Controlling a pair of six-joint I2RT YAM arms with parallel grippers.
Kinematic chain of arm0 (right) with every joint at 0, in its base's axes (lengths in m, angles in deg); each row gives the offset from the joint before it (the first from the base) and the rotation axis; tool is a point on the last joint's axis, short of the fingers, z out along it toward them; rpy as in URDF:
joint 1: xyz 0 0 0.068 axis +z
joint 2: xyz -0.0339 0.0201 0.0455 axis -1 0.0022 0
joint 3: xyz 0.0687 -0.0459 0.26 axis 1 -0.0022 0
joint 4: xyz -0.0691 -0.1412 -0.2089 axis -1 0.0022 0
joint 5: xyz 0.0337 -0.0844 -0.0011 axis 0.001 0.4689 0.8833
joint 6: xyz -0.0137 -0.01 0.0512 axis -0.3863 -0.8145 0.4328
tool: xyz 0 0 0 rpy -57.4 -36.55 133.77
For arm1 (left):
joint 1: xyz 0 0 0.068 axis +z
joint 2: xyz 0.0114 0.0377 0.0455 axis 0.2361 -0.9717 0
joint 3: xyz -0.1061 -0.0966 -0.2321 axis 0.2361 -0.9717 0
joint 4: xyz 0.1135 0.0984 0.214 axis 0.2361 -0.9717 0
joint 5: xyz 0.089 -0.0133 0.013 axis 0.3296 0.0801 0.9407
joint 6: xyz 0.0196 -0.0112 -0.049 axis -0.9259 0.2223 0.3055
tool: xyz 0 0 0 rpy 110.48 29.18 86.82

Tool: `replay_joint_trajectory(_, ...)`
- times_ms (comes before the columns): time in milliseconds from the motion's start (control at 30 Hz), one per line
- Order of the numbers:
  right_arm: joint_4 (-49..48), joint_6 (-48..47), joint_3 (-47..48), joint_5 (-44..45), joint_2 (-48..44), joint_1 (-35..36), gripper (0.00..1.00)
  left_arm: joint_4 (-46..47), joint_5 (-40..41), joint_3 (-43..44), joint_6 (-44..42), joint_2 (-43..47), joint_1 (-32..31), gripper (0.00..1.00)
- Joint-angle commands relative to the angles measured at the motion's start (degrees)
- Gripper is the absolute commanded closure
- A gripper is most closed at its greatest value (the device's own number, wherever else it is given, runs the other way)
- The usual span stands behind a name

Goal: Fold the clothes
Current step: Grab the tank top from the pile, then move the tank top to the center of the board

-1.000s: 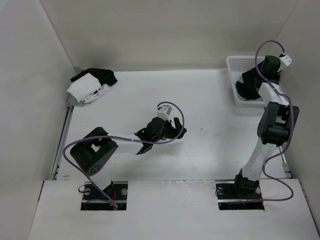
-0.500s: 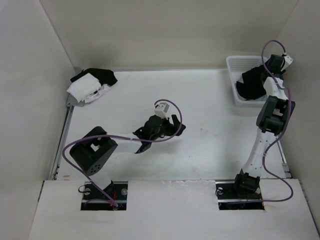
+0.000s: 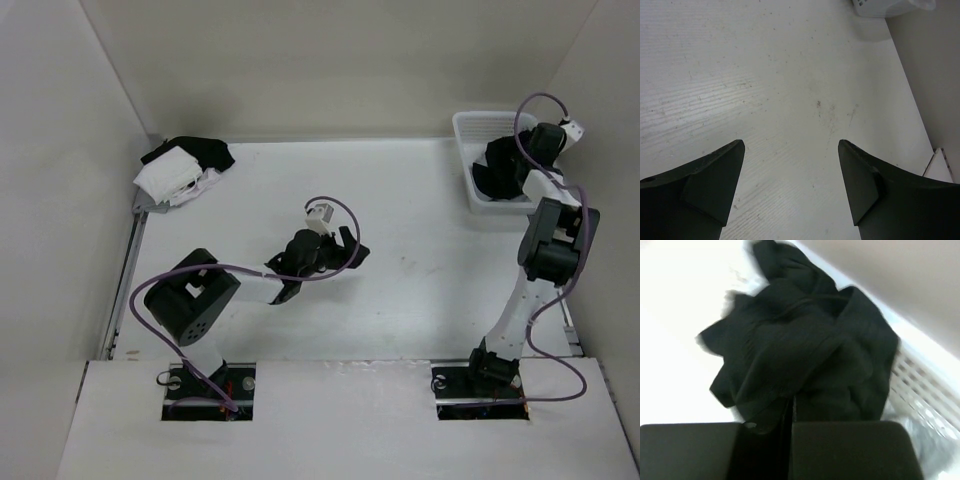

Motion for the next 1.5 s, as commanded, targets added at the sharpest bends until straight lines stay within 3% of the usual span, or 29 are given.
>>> replay_joint_trajectory(0,-17.61,0.93,-5.85,-0.05,-18.02,3.0,1.0,3.95,-1.6,0.21,0.82,0.27,0.57,0.25)
replay_joint_trajectory(167,-26.49,3.38,-19.29,-0.58,-38.13,8.62,1.0,5.09,-1.42,-0.75,1.61,1.58,1.18,0.25)
replay_joint_trajectory(333,-27.2,4.53,-23.53,-4.88,-54.24,17.75,0.99,5.36,-0.63,-1.9,3.02,3.87,2.94,0.27)
replay_joint_trajectory(433,-24.4,2.09,-22.84,-9.7,-64.24,30.28,0.98,4.83,2.17,-4.0,5.56,7.63,6.18,0.27)
replay_joint_trajectory(567,-21.85,-1.52,-21.34,-10.69,-69.19,42.26,0.97,1.68,7.27,-7.43,8.29,15.45,12.41,0.27)
replay_joint_trajectory(733,-19.73,0.39,-25.46,-10.42,-71.22,50.11,0.96,-4.22,10.61,-9.28,9.09,25.56,17.61,0.27)
replay_joint_trajectory(833,-24.46,4.7,-28.18,-13.23,-68.95,51.61,0.95,-7.29,12.55,-9.81,7.77,30.75,18.41,0.27)
replay_joint_trajectory(1000,-30.8,15.24,-33.82,-17.36,-54.65,50.38,0.93,-9.67,14.49,-9.72,6.19,32.79,18.85,0.26)
replay_joint_trajectory(1100,-29.14,17.8,-33.38,-20.27,-44.18,49.77,0.97,-11.6,13.52,-9.46,5.83,32.18,18.76,0.26)
replay_joint_trajectory(1167,-28.26,18.85,-33.55,-19.48,-42.66,48.28,0.98,-11.96,13.43,-9.63,6.27,31.39,18.85,0.27)
replay_joint_trajectory(1300,-24.76,17.46,-28.74,-20.62,-45.11,44.67,0.99,-11.96,12.64,-9.9,6.71,31.03,18.85,0.27)
replay_joint_trajectory(1467,-12.9,10.0,-16.09,-19.83,-46.18,46.5,0.99,-12.4,12.64,-8.58,6.71,32.17,19.02,0.27)
